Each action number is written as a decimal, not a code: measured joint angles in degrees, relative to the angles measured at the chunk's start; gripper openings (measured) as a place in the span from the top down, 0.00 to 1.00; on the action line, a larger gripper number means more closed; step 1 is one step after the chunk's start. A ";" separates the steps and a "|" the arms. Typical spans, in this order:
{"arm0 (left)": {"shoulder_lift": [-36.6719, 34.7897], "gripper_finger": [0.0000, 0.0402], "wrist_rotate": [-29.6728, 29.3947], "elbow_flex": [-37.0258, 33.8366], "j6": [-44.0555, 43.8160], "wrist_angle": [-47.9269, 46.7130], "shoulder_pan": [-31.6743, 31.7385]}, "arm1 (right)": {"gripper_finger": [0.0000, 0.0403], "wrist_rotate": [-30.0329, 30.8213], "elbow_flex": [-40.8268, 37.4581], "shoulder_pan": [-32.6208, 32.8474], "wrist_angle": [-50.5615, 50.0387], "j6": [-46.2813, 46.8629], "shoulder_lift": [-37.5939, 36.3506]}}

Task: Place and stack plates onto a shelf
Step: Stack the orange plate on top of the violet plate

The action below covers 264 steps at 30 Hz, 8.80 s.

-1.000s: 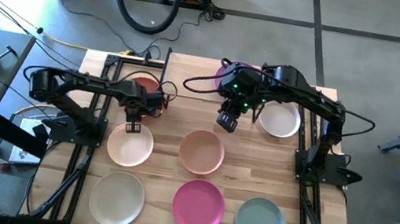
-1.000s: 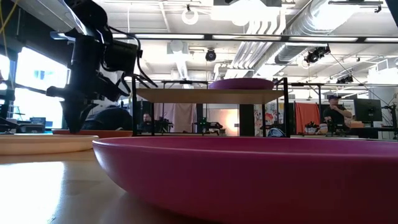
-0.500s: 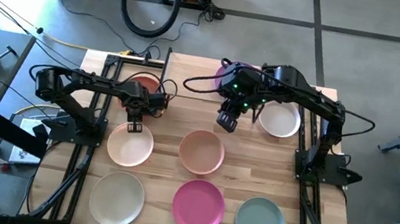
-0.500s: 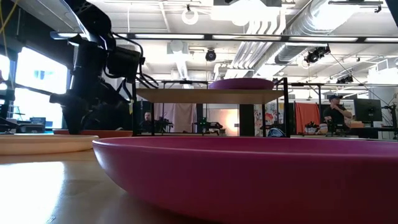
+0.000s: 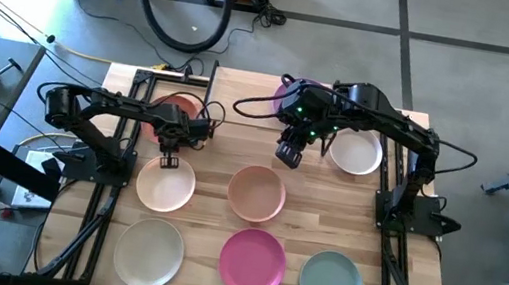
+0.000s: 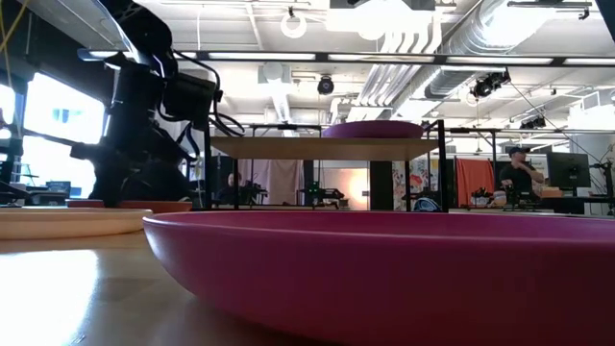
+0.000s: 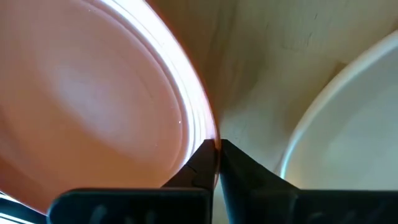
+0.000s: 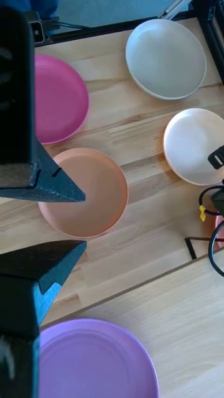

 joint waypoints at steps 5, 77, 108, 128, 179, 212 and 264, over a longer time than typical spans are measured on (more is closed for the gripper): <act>-0.31 0.99 -0.28 0.00 0.29 -1.63 0.00 | 0.78 0.00 0.00 0.00 -0.02 0.01 0.00; -5.96 1.00 -38.03 33.44 35.84 -11.85 -15.34 | 0.64 22.55 0.00 -11.95 20.66 11.55 0.00; -4.50 1.00 -46.12 33.44 53.91 0.41 -22.83 | 0.64 16.07 -0.02 -9.75 18.44 10.49 3.06; -4.50 0.96 -45.74 33.44 51.79 0.57 -22.91 | 0.97 17.51 0.00 -9.95 18.18 14.77 3.65; -4.50 0.70 -49.21 33.44 6.92 0.53 -23.61 | 1.00 -5.21 0.13 -38.74 6.73 -3.90 1.07; -4.50 0.70 -39.71 33.44 -6.16 0.58 -23.56 | 1.00 -26.08 0.02 -51.39 -3.95 -12.61 10.64; -4.50 0.70 -39.32 33.44 -9.17 0.45 -17.22 | 1.00 -20.39 -29.33 -50.44 11.48 -9.37 -5.05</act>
